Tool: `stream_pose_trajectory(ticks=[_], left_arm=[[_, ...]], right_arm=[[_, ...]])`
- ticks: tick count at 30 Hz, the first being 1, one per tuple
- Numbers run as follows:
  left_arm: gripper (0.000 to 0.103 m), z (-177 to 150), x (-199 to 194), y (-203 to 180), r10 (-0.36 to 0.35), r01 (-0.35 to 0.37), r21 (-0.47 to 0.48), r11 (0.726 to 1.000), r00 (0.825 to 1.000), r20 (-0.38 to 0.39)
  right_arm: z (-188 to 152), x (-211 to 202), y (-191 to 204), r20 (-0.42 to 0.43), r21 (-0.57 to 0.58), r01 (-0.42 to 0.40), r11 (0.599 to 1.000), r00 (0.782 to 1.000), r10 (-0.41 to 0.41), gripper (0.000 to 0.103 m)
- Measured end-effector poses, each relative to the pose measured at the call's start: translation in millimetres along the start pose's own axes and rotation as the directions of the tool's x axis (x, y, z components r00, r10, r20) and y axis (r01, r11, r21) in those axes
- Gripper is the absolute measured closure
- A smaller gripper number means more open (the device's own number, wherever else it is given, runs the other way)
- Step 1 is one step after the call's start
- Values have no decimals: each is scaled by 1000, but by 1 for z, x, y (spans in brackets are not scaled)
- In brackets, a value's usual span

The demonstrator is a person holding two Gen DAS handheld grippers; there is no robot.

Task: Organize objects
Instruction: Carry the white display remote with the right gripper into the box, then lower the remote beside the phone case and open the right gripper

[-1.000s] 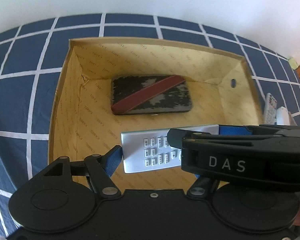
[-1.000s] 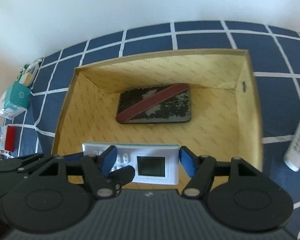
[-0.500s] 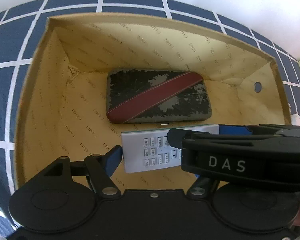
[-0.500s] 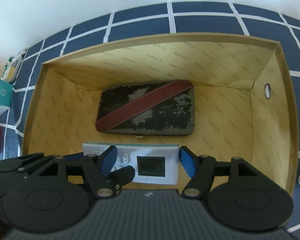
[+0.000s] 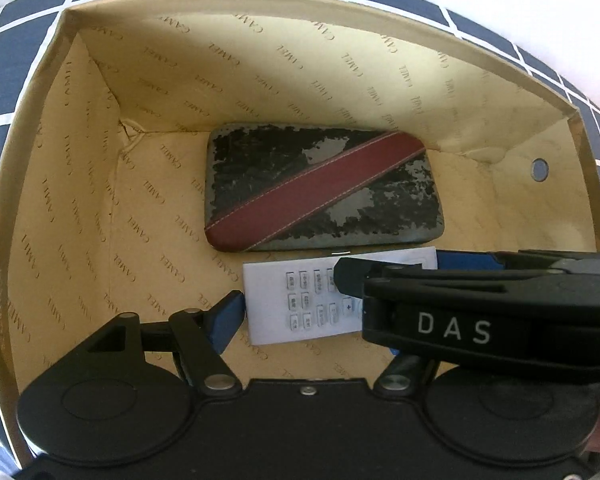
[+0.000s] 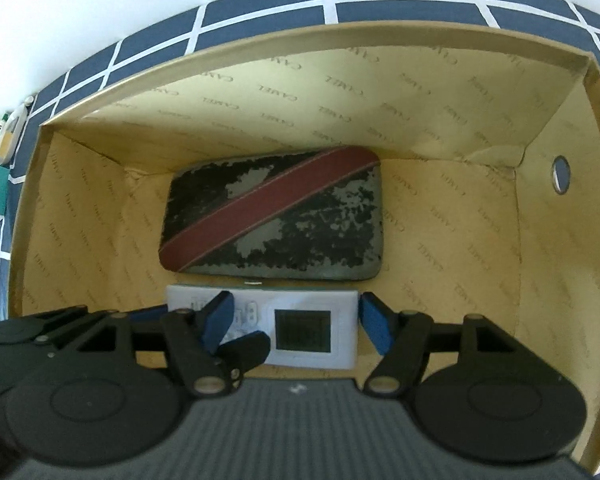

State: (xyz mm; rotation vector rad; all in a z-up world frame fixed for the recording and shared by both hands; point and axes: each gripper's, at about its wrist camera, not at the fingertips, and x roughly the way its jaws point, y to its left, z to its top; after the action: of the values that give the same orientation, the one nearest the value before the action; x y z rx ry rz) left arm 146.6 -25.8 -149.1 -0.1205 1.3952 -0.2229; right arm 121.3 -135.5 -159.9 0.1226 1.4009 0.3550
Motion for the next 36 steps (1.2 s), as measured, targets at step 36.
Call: stream_pose_trajectory(ticks=[36], left_arm=[[0,-65,-101,-48,120,-121,-6,993,978,172]], right_arm=[[-55,-117,-16,176,-9,34,999,984,-32,8]])
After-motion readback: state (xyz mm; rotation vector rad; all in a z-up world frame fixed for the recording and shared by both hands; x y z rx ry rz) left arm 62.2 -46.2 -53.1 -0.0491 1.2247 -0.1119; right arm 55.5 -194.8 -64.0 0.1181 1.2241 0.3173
